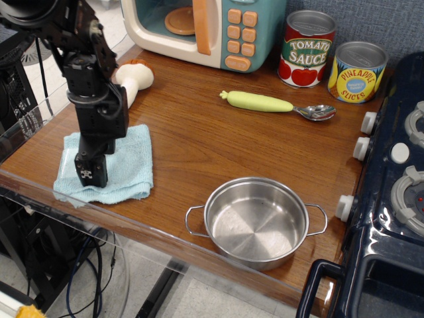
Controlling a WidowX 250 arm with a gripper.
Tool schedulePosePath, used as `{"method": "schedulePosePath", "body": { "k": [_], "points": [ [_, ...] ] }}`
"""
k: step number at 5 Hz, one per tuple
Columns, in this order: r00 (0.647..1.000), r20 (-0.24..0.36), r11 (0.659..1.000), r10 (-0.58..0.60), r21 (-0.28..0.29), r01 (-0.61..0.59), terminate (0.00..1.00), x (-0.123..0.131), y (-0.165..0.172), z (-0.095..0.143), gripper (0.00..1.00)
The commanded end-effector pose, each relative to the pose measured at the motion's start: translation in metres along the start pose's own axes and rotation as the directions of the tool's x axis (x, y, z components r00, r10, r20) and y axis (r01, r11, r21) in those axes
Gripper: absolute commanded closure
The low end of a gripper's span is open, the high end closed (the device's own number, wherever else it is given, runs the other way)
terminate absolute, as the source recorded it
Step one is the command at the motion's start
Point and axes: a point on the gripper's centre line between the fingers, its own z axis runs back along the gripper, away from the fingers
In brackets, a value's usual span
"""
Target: Slide the blue cloth behind the pan
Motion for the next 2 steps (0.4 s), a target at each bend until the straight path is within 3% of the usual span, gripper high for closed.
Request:
{"method": "schedulePosePath", "body": {
  "k": [1, 2],
  "points": [
    [0.979, 0.148, 0.990, -0.137, 0.004, 0.138, 0.00, 0.040, 0.001, -0.007, 0.00],
    [0.969, 0.145, 0.979, -0.200, -0.009, 0.204, 0.00, 0.074, 0.003, -0.013, 0.00]
  ]
}}
